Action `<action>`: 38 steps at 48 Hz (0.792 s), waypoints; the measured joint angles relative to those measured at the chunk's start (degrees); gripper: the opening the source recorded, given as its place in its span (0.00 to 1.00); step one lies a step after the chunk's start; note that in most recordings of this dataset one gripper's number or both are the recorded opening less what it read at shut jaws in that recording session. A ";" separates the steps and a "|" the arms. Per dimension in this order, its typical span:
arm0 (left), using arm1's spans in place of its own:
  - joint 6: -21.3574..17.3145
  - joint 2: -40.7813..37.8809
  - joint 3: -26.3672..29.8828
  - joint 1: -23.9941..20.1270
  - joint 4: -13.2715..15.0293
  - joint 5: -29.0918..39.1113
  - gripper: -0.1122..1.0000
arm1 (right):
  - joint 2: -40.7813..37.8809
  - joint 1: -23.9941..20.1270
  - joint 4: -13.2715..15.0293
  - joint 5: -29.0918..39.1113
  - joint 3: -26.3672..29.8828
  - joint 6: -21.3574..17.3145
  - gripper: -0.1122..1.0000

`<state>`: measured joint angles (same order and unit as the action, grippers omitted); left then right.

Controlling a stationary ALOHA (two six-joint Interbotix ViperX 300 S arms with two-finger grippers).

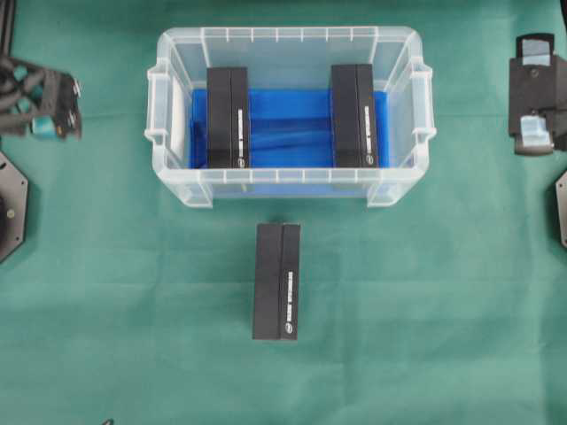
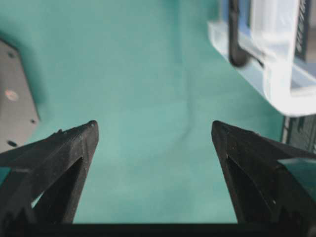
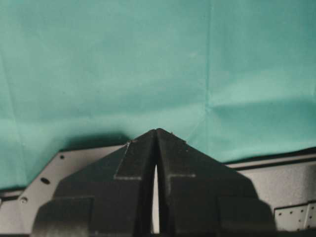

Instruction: Take the box out of the case with the left arm.

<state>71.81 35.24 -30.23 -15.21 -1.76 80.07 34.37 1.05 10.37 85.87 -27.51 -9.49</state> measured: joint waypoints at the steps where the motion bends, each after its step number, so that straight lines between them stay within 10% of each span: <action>1: -0.62 0.00 0.00 -0.62 0.00 0.09 0.96 | 0.00 0.00 0.00 0.00 0.00 0.09 0.10; 38: -4.75 -0.26 0.00 -5.89 0.62 0.44 0.96 | -0.09 0.00 0.00 0.00 -0.26 -0.09 0.10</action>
<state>67.06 34.98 -30.23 -21.09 -1.14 80.51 34.28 1.05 10.37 85.87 -27.77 -9.58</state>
